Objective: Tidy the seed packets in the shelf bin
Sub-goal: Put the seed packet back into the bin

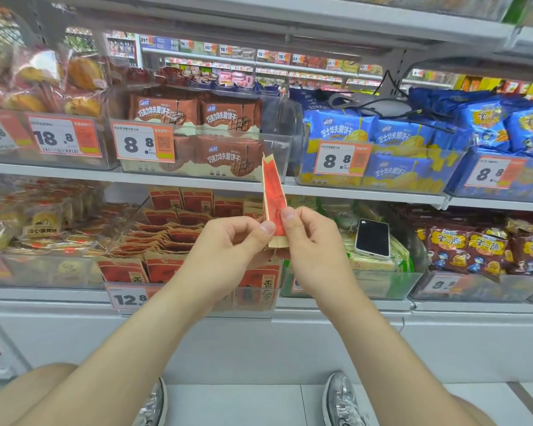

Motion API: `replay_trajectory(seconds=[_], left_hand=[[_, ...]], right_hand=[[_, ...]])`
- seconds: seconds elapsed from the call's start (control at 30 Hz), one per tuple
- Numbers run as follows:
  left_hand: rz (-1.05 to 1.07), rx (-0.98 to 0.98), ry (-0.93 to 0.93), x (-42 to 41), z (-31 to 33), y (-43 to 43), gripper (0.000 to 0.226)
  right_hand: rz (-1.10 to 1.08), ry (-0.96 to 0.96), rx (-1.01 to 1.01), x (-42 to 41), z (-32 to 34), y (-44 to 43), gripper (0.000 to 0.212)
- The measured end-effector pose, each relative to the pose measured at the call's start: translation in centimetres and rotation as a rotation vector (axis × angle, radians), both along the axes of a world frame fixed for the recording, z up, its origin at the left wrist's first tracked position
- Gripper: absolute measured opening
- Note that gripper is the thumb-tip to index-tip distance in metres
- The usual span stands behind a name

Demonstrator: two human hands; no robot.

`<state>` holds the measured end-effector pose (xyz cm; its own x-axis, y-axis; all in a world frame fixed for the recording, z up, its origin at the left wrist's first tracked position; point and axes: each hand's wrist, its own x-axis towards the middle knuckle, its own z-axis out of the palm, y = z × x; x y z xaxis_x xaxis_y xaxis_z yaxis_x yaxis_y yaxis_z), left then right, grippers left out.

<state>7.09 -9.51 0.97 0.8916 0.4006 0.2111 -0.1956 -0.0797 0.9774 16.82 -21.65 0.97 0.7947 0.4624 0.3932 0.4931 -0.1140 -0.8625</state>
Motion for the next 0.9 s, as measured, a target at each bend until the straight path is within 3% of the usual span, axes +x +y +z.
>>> replay_trajectory(seconds=[0.17, 0.23, 0.3, 0.4, 0.43, 0.53, 0.6, 0.7, 0.9], left_hand=[[-0.058, -0.045, 0.013, 0.0, -0.1, 0.1, 0.031], [-0.068, -0.072, 0.005, 0.2, -0.1, 0.1, 0.032], [-0.088, -0.091, -0.01, 0.4, 0.1, 0.2, 0.029], [-0.108, -0.041, 0.001, 0.4, 0.2, 0.1, 0.026], [-0.096, -0.014, 0.016, 0.3, 0.2, 0.0, 0.027], [-0.074, 0.005, 0.069, 0.1, 0.6, -0.2, 0.039], [-0.051, 0.024, 0.109, -0.1, 0.7, -0.3, 0.043], [0.05, 0.082, 0.125, -0.2, 0.5, -0.2, 0.033], [0.129, 0.022, 0.13, -0.7, 0.3, 0.7, 0.024]], right_hand=[[0.092, 0.19, 0.065, 0.0, -0.1, -0.3, 0.049], [0.129, 0.268, 0.095, 0.2, 0.0, -0.8, 0.04], [0.128, 0.336, 0.145, 0.4, 0.0, -1.0, 0.016], [0.122, 0.541, 0.201, 0.7, -0.4, -1.0, 0.066], [0.15, 0.588, 0.191, 0.7, -0.4, -1.0, 0.068], [0.203, 0.567, 0.158, 0.3, -0.3, -1.5, 0.041], [0.191, 0.501, 0.17, 0.1, -0.4, -1.9, 0.036], [0.142, 0.352, 0.163, 0.2, -0.4, -2.2, 0.037], [0.337, 0.674, 0.349, 0.5, 0.6, -2.9, 0.041]])
